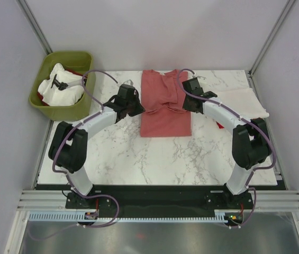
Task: Fold and stack the t-shirts
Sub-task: Fold the tshirt
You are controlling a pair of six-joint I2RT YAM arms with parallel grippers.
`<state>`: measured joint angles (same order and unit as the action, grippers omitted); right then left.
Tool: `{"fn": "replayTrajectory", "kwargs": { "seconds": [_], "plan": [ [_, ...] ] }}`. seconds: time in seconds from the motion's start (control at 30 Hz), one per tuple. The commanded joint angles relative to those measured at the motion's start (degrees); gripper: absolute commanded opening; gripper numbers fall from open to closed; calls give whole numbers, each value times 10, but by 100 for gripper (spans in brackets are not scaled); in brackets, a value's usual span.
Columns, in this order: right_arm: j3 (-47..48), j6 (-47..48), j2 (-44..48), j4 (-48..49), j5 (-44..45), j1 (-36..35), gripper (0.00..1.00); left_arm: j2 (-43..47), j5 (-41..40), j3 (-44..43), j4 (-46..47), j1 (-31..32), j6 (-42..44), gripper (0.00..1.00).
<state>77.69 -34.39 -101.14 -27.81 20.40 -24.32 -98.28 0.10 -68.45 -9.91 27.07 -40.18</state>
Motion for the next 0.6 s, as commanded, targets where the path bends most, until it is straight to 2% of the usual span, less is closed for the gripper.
{"fn": "replayTrajectory", "kwargs": {
  "seconds": [0.0, 0.17, 0.4, 0.43, 0.47, 0.5, 0.53, 0.57],
  "plan": [
    [47, 16, -29, 18, -21, 21, 0, -31, 27, -41, 25, -15, 25, 2],
    [106, 13, -92, 23, -61, 52, 0, -84, 75, -90, 46, -50, 23, 2],
    [186, 8, -163, 26, -62, 62, 0, -153, 111, -173, 46, -65, 21, 2],
    [194, 7, -169, 26, -61, 62, 1, -161, 113, -183, 46, -66, 21, 5],
    [201, 8, -176, 26, -61, 66, 6, -170, 118, -202, 45, -70, 21, 13],
    [213, 7, -182, 27, -57, 66, 22, -191, 120, -210, 45, -72, 21, 27],
    [214, 8, -191, 29, -52, 67, 61, -200, 124, -219, 45, -75, 23, 72],
    [214, 8, -192, 34, -48, 67, 73, -212, 123, -246, 25, -76, 27, 91]
  ]
}}
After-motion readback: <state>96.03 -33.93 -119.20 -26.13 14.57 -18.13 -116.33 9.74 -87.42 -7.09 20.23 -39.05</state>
